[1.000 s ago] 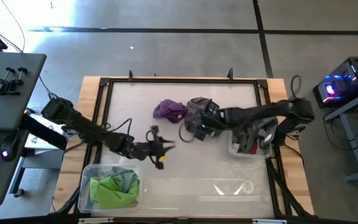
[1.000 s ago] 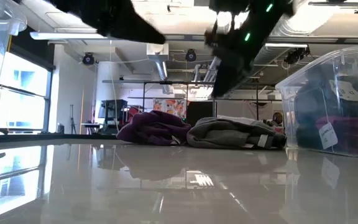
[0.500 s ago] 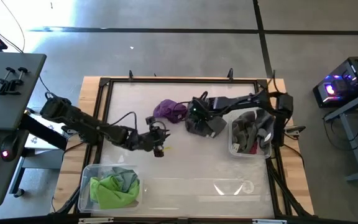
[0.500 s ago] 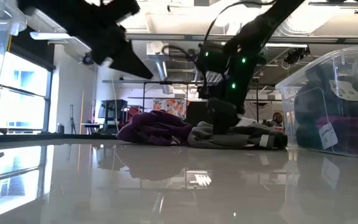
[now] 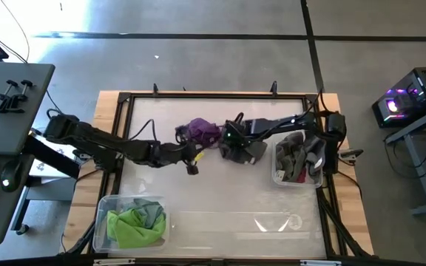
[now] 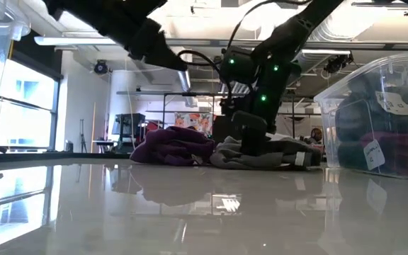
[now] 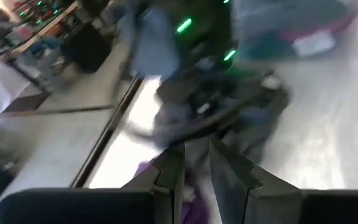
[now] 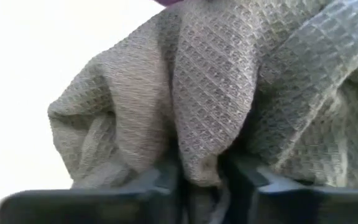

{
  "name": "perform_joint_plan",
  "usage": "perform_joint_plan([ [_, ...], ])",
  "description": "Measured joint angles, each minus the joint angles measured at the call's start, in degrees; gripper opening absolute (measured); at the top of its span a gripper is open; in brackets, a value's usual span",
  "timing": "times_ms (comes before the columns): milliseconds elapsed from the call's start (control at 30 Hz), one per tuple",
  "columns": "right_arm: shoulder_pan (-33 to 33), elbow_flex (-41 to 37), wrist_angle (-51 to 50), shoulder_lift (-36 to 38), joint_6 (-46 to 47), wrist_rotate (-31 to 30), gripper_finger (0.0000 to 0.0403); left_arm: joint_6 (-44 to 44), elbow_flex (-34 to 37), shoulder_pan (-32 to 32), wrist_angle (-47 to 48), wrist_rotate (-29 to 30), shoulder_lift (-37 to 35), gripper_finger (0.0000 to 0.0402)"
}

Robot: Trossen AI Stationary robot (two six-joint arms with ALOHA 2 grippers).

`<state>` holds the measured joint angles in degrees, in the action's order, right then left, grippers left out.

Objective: Sort microfiber towel by color & place in baskets
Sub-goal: Put the gray microfiber towel into the top transparent bin

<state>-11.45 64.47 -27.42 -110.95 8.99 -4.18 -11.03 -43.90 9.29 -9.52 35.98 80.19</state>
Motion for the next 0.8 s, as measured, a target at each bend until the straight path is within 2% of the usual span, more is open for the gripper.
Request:
perform_joint_plan([
  [67,1.9,-0.2,-0.9,0.9,0.3,-2.4,0.0029,0.9,0.0,0.6,4.2,2.1,-1.5,0.0060],
  [100,3.1,-0.4,-1.8,2.0,1.2,-3.6,0.0021,1.6,0.0,1.0,6.1,3.0,-2.3,0.0060],
  [300,13.4,-0.6,-5.0,12.3,9.8,-15.1,0.0045,1.4,0.0,4.1,14.8,7.5,-7.7,0.0060],
  [400,18.4,0.4,-6.7,18.7,13.5,-23.0,0.0032,1.6,0.0,5.0,17.2,7.9,-10.4,0.0060],
  [500,23.4,2.1,-10.2,24.1,17.0,-28.2,0.0018,5.0,0.0,5.8,19.5,7.9,-11.7,0.0060],
  [667,31.2,10.9,-28.5,31.3,32.7,-31.3,0.0018,7.8,0.0,6.5,20.2,7.9,-11.4,0.0060],
  [800,36.7,20.2,-54.7,32.8,53.0,-34.4,0.0018,7.8,0.0,6.6,18.7,7.9,-10.4,0.0060],
])
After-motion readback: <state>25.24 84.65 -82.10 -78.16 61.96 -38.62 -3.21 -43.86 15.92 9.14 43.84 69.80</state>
